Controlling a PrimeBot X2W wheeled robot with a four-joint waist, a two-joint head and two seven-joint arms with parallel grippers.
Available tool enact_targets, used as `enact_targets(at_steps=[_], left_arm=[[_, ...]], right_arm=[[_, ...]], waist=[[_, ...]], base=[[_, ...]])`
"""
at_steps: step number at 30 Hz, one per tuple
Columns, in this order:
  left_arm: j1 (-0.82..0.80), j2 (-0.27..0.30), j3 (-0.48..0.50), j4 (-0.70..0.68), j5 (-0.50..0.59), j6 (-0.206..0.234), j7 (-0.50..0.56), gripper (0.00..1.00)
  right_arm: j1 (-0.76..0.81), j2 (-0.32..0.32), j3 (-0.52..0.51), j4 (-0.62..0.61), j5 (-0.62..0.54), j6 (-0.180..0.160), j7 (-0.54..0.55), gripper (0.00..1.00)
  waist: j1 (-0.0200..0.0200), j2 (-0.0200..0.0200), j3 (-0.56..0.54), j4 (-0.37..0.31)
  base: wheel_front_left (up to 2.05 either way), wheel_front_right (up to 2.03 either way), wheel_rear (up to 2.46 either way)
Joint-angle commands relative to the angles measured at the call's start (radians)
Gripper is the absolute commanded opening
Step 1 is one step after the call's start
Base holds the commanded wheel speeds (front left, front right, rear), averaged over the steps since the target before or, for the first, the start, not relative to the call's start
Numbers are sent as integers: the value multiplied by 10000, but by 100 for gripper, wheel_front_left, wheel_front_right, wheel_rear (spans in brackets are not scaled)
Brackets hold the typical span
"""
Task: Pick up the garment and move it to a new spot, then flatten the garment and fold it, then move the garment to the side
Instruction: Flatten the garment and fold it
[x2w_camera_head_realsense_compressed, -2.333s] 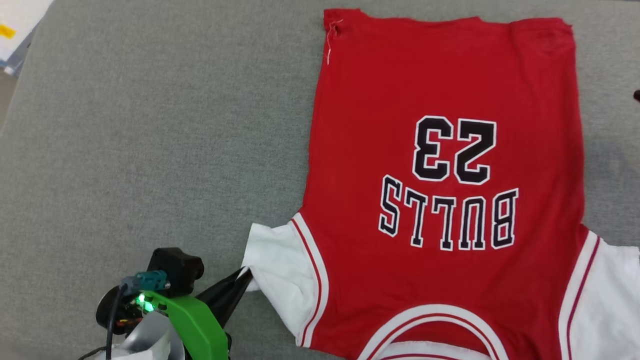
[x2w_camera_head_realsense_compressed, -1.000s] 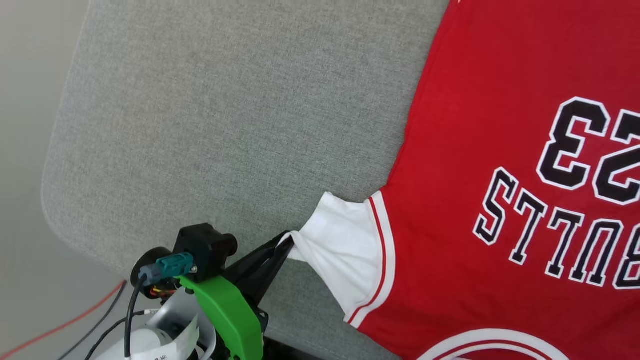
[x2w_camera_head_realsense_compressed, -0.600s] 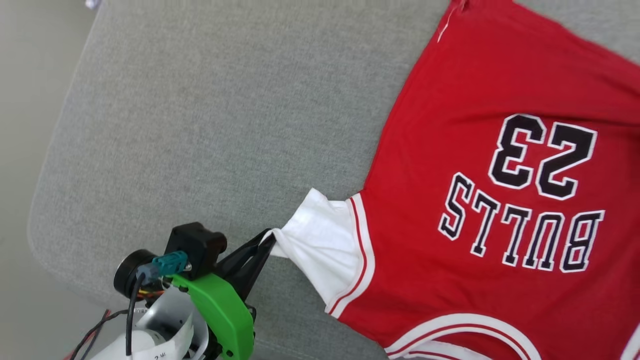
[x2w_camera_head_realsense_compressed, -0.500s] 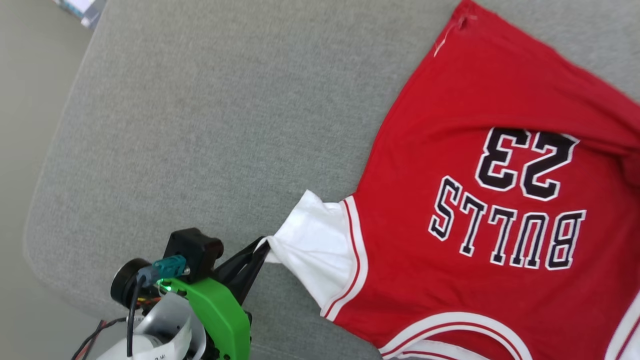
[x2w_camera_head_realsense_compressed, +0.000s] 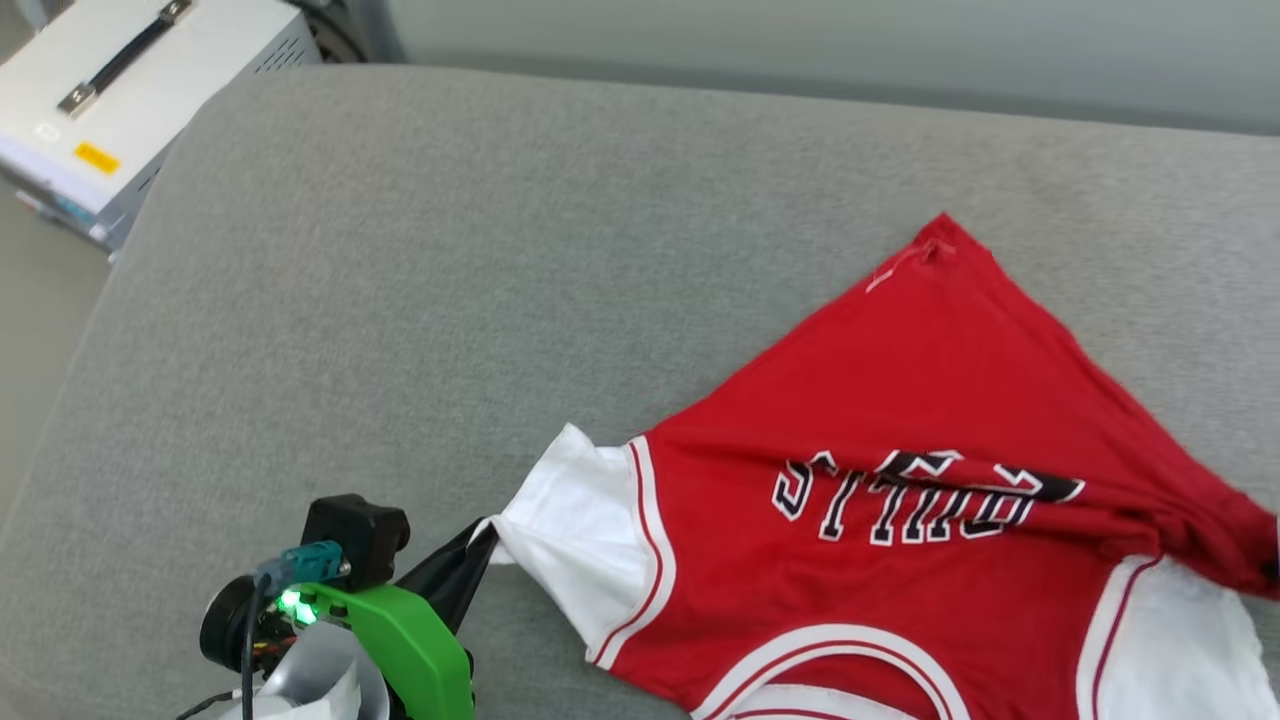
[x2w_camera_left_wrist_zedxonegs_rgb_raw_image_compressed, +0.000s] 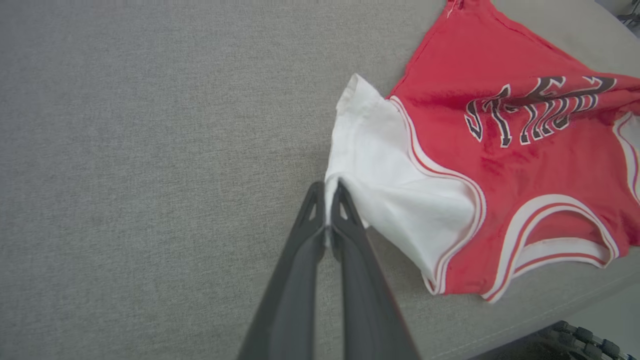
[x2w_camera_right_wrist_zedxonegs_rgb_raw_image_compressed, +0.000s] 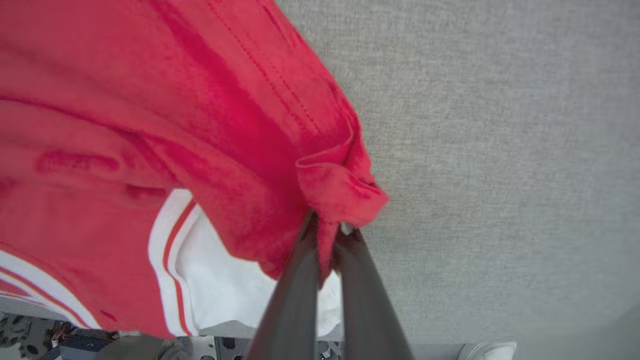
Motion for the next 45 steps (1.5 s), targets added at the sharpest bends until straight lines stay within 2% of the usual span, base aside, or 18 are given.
enact_targets(at_steps=[1, 9, 13, 19, 20, 21, 31, 36, 40, 45], left_arm=[[115, -67, 6, 90, 6, 62, -112, 0], [251, -631, 32, 513, -158, 37, -748, 0], [249, -902, 40, 750, -206, 11, -1036, 0], [129, -1254, 149, 960, -261, -9, -1458, 0], [127, -1312, 177, 965, -309, -20, -1515, 0], [122, -1359, 215, 959, -356, -33, -1577, 0], [-181, -1263, 277, 564, -229, -117, -1642, 0], [-486, -1292, 181, 286, -53, -156, -1557, 0], [-686, -1444, 76, 162, 58, -217, -1609, 0], [-934, -1757, -118, 29, 146, -385, -1743, 0]], right_arm=[[409, 165, -79, -233, 107, -6, -25, 0], [2127, 807, -462, -1361, 241, -6, -133, 0], [2814, 1116, -535, -1494, 200, -6, -275, 0], [3114, 1186, -402, -1462, 229, -6, -671, 0], [3094, 1125, -313, -1508, 247, -6, -734, 46], [3049, 984, -143, -1589, 292, -6, -817, 100], [1400, 46, 487, -2493, 934, -6, -971, 100], [-13, -71, 1049, -2656, 1004, -6, -859, 100], [-989, -284, 1600, -2204, 687, -6, -930, 100], [-1971, -562, 1808, -1183, 506, -6, -757, 100]], waist=[[1, 102, -723, -707], [1, 102, -1023, -946], [1, 102, -1089, -976], [1, 102, -1098, -910], [1, 102, -1077, -906], [1, 102, -1030, -906], [1, 102, -376, -474], [1, 102, 185, 22], [1, 102, 655, 565], [1, 102, 1251, 1226]], base=[[0, 0, 0], [0, 0, 0], [0, 0, 0], [0, 0, 0], [0, 0, 0], [0, 0, 0], [0, 0, 0], [0, 0, 0], [0, 0, 0], [0, 0, 0]])
